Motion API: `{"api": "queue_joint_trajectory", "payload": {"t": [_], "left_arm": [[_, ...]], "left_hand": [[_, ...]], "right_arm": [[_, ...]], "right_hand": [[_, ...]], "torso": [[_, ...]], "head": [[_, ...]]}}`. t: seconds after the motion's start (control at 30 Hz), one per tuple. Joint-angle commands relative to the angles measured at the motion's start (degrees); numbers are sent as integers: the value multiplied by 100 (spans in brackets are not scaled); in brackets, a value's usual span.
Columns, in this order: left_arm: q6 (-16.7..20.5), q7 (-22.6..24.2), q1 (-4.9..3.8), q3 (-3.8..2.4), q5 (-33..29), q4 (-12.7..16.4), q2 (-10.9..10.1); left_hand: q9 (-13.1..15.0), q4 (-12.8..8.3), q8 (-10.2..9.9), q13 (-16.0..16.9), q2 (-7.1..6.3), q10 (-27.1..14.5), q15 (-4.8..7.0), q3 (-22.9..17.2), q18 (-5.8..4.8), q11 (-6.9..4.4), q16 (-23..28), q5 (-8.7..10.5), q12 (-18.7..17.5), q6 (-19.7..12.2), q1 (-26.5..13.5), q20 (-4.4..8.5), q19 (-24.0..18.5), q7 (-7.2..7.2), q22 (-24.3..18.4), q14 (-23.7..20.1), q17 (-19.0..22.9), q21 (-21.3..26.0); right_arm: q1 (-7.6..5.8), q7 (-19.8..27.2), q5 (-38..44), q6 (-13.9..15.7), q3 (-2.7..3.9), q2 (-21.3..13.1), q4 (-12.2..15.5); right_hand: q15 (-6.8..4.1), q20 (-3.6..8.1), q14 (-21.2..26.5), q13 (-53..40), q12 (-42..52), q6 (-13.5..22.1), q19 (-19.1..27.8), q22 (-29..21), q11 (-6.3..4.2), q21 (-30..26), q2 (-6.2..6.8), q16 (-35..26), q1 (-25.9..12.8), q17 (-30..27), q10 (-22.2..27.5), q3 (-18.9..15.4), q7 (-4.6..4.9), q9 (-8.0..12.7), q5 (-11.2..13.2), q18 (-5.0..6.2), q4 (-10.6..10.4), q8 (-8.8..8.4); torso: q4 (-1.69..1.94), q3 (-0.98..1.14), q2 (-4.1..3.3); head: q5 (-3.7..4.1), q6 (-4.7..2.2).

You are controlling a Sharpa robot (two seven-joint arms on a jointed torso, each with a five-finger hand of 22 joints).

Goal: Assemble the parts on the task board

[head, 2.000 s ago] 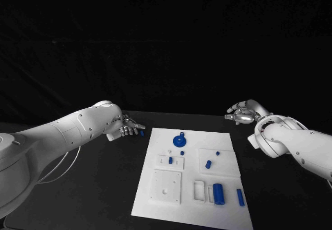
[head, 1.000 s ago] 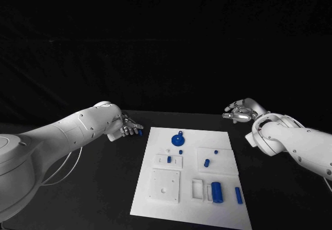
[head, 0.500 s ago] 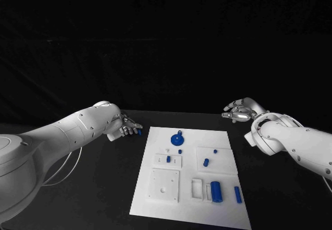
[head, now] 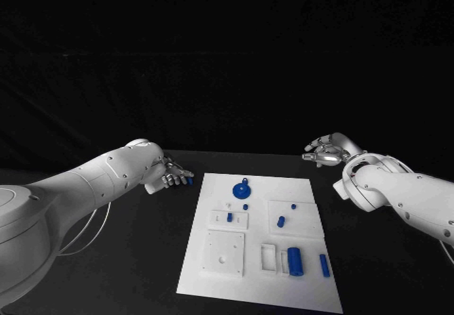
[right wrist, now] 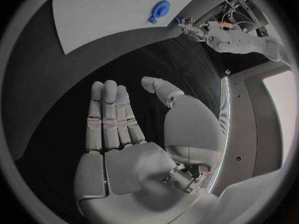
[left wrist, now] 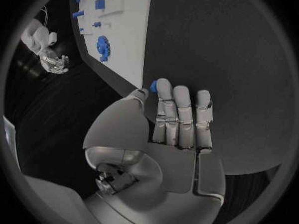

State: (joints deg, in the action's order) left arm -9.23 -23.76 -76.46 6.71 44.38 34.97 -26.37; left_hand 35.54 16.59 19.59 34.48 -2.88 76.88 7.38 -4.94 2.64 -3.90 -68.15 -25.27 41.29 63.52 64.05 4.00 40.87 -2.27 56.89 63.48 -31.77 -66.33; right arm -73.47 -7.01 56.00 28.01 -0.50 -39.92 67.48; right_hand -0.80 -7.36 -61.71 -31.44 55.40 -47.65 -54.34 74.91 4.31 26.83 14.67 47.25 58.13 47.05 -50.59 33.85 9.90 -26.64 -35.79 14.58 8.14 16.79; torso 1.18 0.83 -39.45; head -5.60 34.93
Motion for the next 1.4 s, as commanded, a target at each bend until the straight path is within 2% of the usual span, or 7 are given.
{"api": "queue_joint_trajectory", "payload": {"t": [0.03,0.93,1.0,1.1,1.2,1.27,1.4], "left_arm": [[-139,12,2,-5,-17,-33,34],[-128,66,41,-7,-44,-156,68],[-143,66,41,-7,-40,-162,76],[-160,73,41,-7,-40,-163,80],[-166,76,41,-7,-40,-175,88],[-162,78,41,-7,-42,-185,93],[-154,87,41,-8,-44,-193,97]], "left_hand": [[8,4,23,8,0,33,19,30,22,-3,-25,30,26,53,-82,868,49,6,9,32,-9,-30],[15,10,25,18,14,27,32,30,26,-6,-43,114,47,51,-127,880,61,9,22,30,-14,-34],[16,10,25,18,14,27,33,30,26,-6,-44,120,48,52,-132,881,62,9,22,30,-14,-33],[16,10,25,19,17,28,33,28,26,-6,-45,125,50,52,-135,882,62,9,23,31,-15,-33],[17,11,26,20,14,30,34,30,26,-6,-48,139,53,54,-147,882,63,9,24,32,-15,-32],[18,12,26,20,14,31,34,30,25,-5,-50,148,55,54,-157,883,64,9,25,33,-15,-32],[19,13,27,21,17,32,35,28,26,-6,-52,158,58,54,-167,885,66,9,25,34,-15,-31]], "right_arm": [[2,65,11,-40,2,-1,15],[1,63,36,-33,3,-9,41],[1,64,36,-34,3,-11,42],[1,70,37,-24,4,-15,50],[1,67,37,-30,4,-17,49],[1,67,37,-30,4,-16,46],[1,66,38,-29,4,-17,47]], "right_hand": [[7,-21,41,6,39,-5,-2,140,4,-18,-50,-20,-9,-2,46,2,54,7,-34,42,21,-7],[7,-20,40,14,45,-5,-3,140,4,-17,-50,-19,-10,-2,45,-1,54,7,-42,42,27,-6],[7,-20,40,14,46,-5,-3,141,4,-16,-51,-19,-9,-2,45,-1,54,7,-43,42,28,-6],[7,-20,40,15,47,-5,-3,141,4,-16,-51,-19,-8,-2,46,-1,54,7,-44,42,30,-6],[6,-20,40,16,47,-5,-3,140,3,-16,-52,-19,-7,-2,46,0,54,7,-44,42,31,-6],[6,-20,40,17,48,-4,-3,140,3,-16,-53,-19,-7,-2,46,0,54,7,-45,42,31,-6],[6,-19,40,19,49,-4,-3,140,3,-16,-53,-19,-6,-2,46,0,54,7,-46,42,33,-6]], "torso": [[-1,-3,-2],[5,-3,3],[7,-2,2],[7,0,2],[3,0,2],[2,1,3],[5,-1,3]], "head": [[24,5],[18,21],[-12,2],[-75,-48],[-317,-138],[-418,-166],[-699,-269]]}}
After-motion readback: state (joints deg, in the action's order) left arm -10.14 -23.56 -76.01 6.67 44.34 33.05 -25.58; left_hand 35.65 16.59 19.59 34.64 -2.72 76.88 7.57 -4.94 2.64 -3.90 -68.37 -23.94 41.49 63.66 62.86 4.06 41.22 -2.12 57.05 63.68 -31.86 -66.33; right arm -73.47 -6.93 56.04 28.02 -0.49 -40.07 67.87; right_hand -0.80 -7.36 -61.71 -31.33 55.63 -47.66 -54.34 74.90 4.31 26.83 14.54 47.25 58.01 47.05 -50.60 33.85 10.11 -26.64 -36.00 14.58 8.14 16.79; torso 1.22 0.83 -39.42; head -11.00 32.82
